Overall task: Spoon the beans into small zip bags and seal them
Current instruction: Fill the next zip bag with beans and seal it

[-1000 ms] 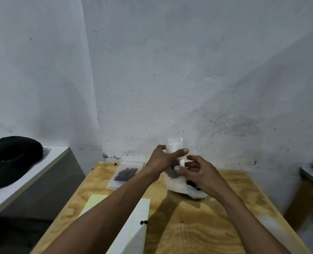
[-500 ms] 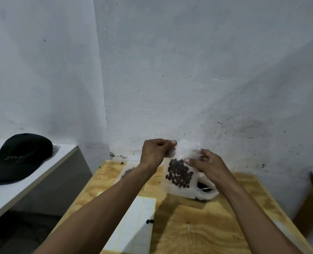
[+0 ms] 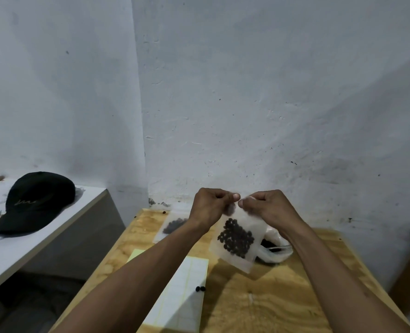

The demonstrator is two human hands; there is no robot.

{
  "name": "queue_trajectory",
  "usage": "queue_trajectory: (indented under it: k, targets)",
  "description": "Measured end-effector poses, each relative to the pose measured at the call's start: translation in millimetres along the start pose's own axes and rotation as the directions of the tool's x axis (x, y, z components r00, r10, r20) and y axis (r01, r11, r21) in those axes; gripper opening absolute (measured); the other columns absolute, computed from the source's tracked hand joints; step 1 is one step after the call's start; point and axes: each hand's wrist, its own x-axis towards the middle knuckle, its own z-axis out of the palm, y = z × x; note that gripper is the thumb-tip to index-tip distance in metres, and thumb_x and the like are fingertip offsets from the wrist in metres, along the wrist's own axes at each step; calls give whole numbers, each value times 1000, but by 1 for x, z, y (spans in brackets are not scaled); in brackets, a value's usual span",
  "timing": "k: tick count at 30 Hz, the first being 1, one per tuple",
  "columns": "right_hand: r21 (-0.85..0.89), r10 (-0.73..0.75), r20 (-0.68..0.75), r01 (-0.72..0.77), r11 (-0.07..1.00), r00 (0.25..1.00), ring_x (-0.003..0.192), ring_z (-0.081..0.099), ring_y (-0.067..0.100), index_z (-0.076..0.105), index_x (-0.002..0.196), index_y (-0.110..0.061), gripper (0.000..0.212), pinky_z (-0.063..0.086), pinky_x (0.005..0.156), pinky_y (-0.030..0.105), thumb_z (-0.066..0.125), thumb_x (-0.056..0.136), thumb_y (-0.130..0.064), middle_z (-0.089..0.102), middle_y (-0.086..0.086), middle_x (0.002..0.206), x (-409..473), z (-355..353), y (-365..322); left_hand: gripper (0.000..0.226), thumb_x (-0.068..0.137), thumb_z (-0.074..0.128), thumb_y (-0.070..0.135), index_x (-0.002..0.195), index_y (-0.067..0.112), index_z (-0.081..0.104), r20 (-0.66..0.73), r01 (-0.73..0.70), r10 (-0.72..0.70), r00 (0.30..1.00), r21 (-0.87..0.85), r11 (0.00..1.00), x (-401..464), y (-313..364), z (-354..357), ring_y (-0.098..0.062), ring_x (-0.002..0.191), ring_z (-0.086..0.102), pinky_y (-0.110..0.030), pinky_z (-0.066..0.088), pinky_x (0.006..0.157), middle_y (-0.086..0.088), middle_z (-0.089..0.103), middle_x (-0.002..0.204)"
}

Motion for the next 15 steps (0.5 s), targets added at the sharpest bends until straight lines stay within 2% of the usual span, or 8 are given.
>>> queue_trajectory:
  k: [5, 8, 12, 14, 15]
  targets:
    - [8, 18, 25, -18, 1000, 1000, 70, 70, 15, 81, 80, -9, 18, 53, 72, 28, 80, 82, -26, 78, 10, 79, 2, 2, -4, 21, 83, 82, 23, 89, 3, 81, -45, 26, -25, 999, 17, 1000, 5, 2, -18, -13, 61, 69, -31, 62, 71, -10, 77, 75]
    - [77, 20, 45, -23, 997, 999, 73, 74, 17, 81, 87, -5, 16, 57, 67, 19, 82, 82, -20, 78, 13, 81, 4, -6, 0, 21, 83, 83, 21, 88, 1, 81, -102, 39, -39, 994, 4, 999, 10, 2, -34, -12, 57, 67, -29, 61, 67, -3, 73, 66]
    - [61, 34, -61, -31, 998, 998, 75, 76, 19, 81, 84, -9, 23, 60, 77, 28, 88, 75, -29, 78, 8, 75, 7, -4, 4, 19, 83, 83, 20, 85, 1, 81, -122, 42, -42, 992, -1, 999, 12, 7, -37, -13, 57, 66, -29, 62, 68, -4, 73, 64]
    - [120, 51, -81, -41, 992, 995, 82, 76, 21, 80, 91, -10, 29, 61, 83, 34, 85, 77, -35, 79, 9, 84, 8, 2, 5, 16, 82, 84, 20, 82, 5, 81, -145, 54, -56, 988, -17, 998, 15, 9, -38, -13, 57, 66, -30, 62, 72, -5, 74, 65]
    - [171, 78, -40, -70, 983, 996, 88, 75, 22, 77, 99, -10, 36, 61, 86, 37, 83, 79, -39, 79, 9, 94, 5, 6, 5, 14, 82, 84, 20, 79, 7, 81, -161, 61, -64, 985, -22, 998, 17, 11, -40, -12, 56, 66, -29, 62, 74, -6, 74, 66]
